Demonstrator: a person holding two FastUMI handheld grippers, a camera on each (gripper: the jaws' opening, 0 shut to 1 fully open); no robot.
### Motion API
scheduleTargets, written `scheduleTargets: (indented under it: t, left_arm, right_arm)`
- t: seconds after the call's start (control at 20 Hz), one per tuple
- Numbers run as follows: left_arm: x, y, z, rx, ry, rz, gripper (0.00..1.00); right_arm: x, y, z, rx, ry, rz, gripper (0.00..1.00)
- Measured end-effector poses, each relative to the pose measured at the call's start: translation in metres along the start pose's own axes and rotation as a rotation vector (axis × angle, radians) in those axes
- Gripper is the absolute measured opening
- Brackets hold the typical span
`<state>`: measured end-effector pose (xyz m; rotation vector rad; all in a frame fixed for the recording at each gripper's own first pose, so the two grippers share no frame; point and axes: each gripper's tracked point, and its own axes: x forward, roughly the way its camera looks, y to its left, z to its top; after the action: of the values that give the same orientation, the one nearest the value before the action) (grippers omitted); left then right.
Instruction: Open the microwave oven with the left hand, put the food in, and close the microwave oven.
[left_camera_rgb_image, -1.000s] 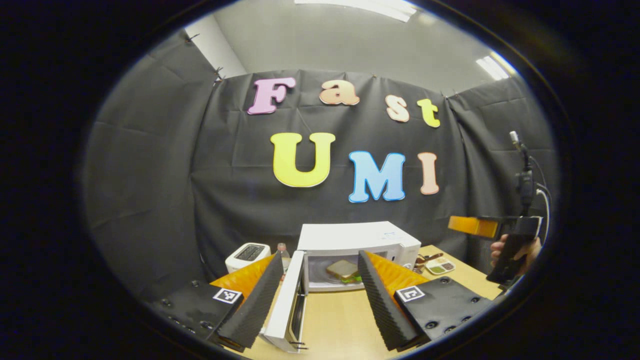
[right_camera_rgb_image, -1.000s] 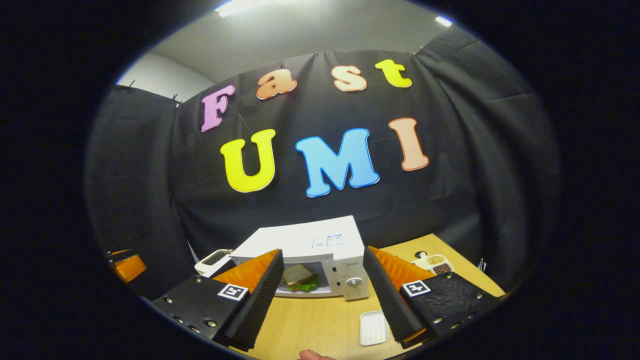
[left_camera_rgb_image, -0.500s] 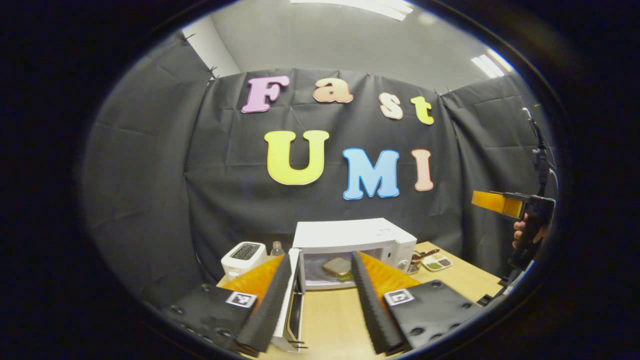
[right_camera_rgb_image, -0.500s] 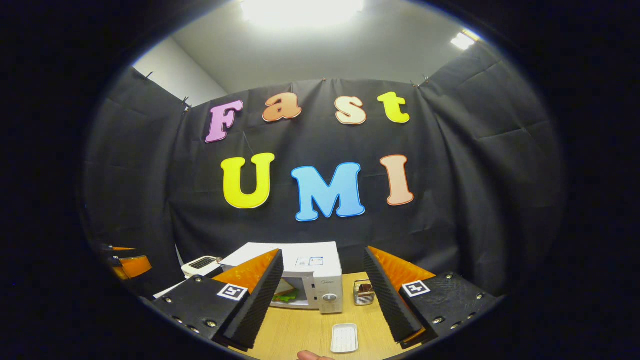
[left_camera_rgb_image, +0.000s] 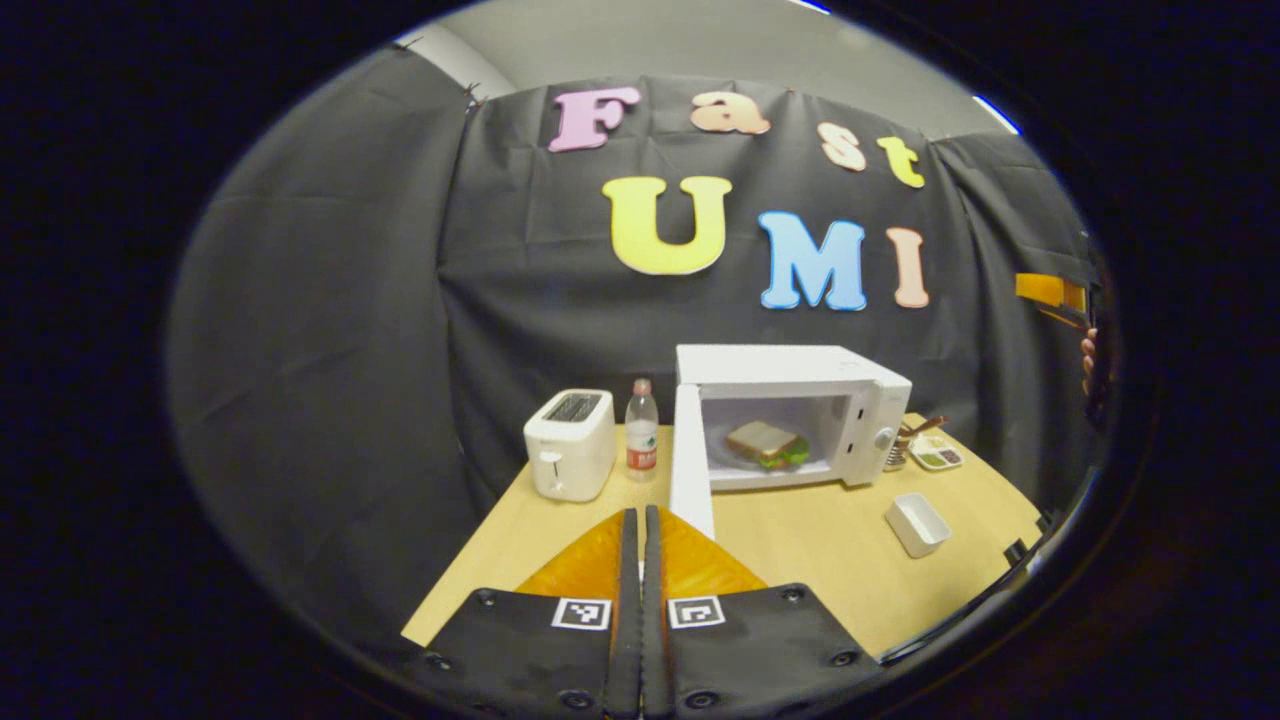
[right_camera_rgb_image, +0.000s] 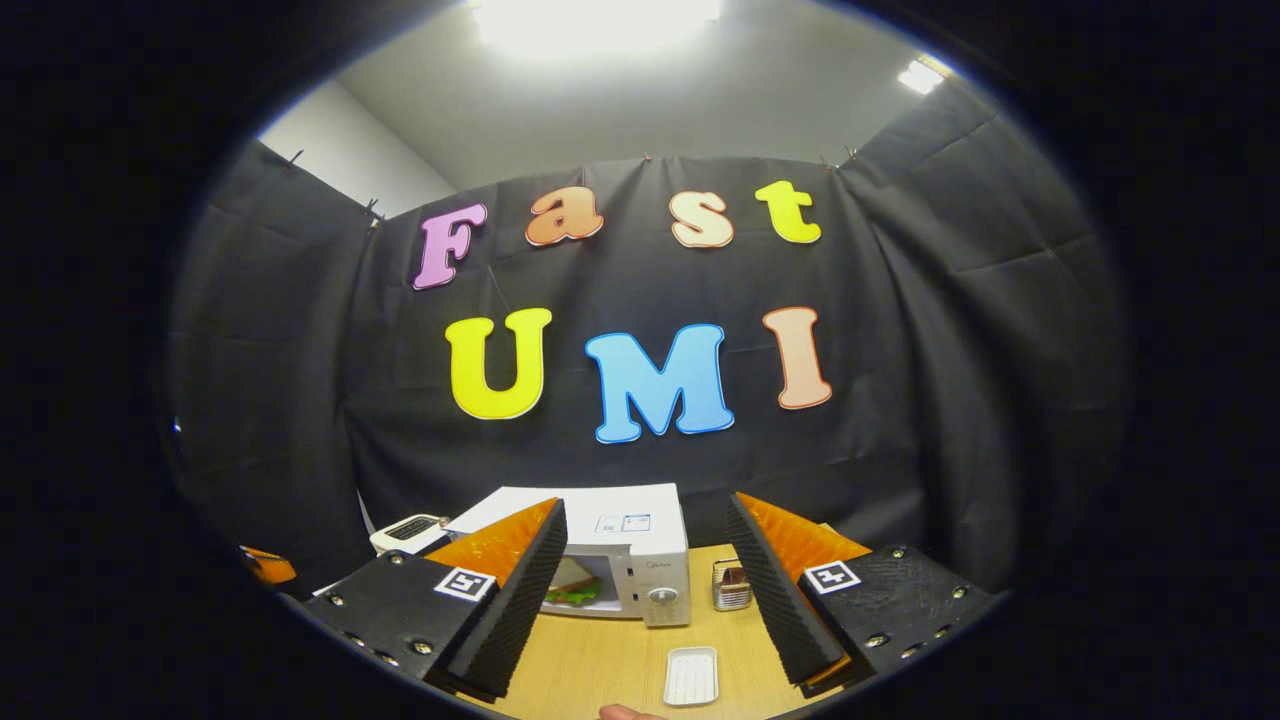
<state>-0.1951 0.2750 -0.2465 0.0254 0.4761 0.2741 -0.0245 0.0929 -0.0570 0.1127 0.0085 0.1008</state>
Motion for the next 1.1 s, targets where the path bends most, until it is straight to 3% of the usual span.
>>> scheduleTargets:
  t: [0.15, 0.5, 1.1]
  left_arm:
    - [0.006, 0.008, -0.022, -0.051, 0.036, -0.003, 0.07]
    - [0.025, -0.010, -0.031, 0.033, 0.080, -0.068, 0.07]
    - [0.040, -0.164, -0.021, 0.093, 0.084, -0.339, 0.07]
  right_arm:
    - [0.005, -0.002, 0.001, 0.004, 0.006, 0.005, 0.96]
    - [0.011, -0.009, 0.003, -0.001, 0.018, 0.001, 0.96]
    - [0.024, -0.036, 0.000, -0.025, 0.024, -0.035, 0.96]
